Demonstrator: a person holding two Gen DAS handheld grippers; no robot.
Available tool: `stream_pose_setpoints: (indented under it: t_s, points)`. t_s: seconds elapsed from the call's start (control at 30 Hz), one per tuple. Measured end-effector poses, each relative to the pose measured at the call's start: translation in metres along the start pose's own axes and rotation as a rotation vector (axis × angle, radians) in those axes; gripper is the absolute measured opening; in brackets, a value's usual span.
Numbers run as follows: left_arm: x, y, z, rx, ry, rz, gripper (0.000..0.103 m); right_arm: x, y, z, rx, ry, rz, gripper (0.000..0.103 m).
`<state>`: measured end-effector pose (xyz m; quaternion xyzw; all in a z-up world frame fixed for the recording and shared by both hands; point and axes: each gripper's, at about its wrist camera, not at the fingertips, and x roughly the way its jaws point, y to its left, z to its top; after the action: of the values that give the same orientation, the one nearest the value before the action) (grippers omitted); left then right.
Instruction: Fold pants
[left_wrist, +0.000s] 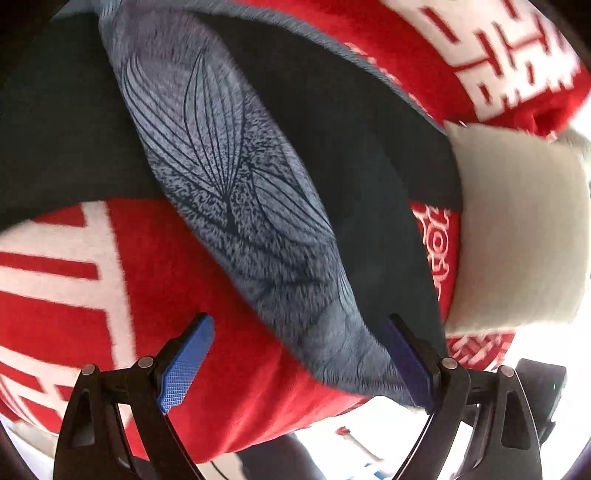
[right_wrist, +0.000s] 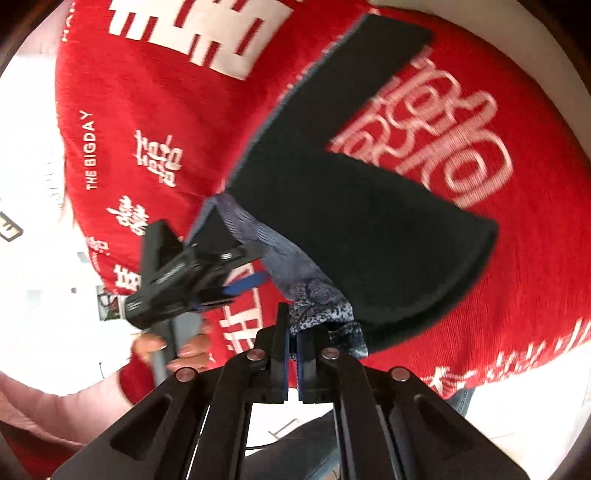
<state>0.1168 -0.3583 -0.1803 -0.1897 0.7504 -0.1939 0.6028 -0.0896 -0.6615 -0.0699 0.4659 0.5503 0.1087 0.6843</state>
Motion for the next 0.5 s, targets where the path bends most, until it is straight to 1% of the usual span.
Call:
stream_pose_setpoints:
  t_s: [0.07, 0.1, 0.13, 0.2, 0.23, 0.27, 0.3, 0.4, 0.5]
  points:
    - [0.004, -0.003, 0.004, -0.036, -0.019, 0.003, 0.093, -0.001, 0.003, 0.010, -0.014, 0.030, 0.009, 0.003]
    - [0.002, -0.005, 0.005, -0.034, -0.032, -0.002, 0.090, -0.001, 0.004, 0.015, -0.016, 0.044, 0.016, 0.003]
    - [0.000, -0.007, 0.006, -0.030, -0.044, -0.010, 0.070, -0.002, 0.005, 0.018, -0.017, 0.060, 0.025, 0.003]
    - [0.001, -0.009, 0.009, -0.045, -0.028, -0.022, 0.043, -0.003, 0.007, 0.024, -0.018, 0.079, 0.043, 0.003]
    - [0.001, -0.010, 0.011, -0.051, -0.027, -0.036, 0.026, -0.004, 0.010, 0.029, -0.020, 0.083, 0.055, 0.003]
    - [-0.002, -0.013, 0.012, -0.045, -0.039, -0.050, 0.016, -0.008, 0.009, 0.032, -0.020, 0.083, 0.065, 0.003]
    - [-0.006, -0.018, 0.014, -0.036, -0.047, -0.052, 0.015, -0.012, 0.012, 0.039, -0.020, 0.080, 0.075, 0.003]
    - [-0.031, -0.039, 0.024, -0.007, -0.106, -0.072, 0.015, -0.022, 0.026, 0.066, -0.050, 0.063, 0.072, 0.003]
    - [-0.054, -0.065, 0.046, 0.028, -0.164, -0.101, 0.015, -0.040, 0.041, 0.100, -0.102, 0.022, 0.059, 0.003]
